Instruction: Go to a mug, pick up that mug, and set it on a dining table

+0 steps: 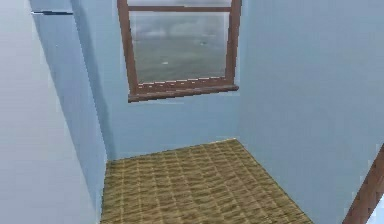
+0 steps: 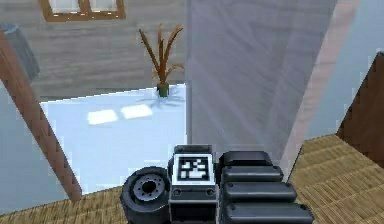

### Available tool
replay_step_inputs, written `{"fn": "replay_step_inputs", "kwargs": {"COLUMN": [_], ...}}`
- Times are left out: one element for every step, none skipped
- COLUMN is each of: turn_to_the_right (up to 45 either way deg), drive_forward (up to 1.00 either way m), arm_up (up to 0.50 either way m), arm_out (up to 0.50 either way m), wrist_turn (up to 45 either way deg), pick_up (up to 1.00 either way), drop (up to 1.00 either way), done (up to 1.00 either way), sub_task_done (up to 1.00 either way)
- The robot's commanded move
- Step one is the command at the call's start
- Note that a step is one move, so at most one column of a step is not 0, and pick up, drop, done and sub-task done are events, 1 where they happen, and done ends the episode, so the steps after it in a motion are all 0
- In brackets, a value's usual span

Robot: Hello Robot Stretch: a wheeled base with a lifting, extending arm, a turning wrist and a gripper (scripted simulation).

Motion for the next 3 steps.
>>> {"fn": "replay_step_inputs", "kwargs": {"turn_to_the_right": [45.0, 15.0, 0.0], "drive_forward": [0.0, 0.0, 1.0], "arm_up": [0.0, 0.0, 0.0], "arm_out": [0.0, 0.0, 0.0], "wrist_turn": [0.0, 0.0, 0.0], "pick_up": [0.0, 0.0, 0.0], "drop": [0.0, 0.0, 0.0], "done": [0.0, 0.0, 0.0], "sub_task_done": [0.0, 0.0, 0.0]}}
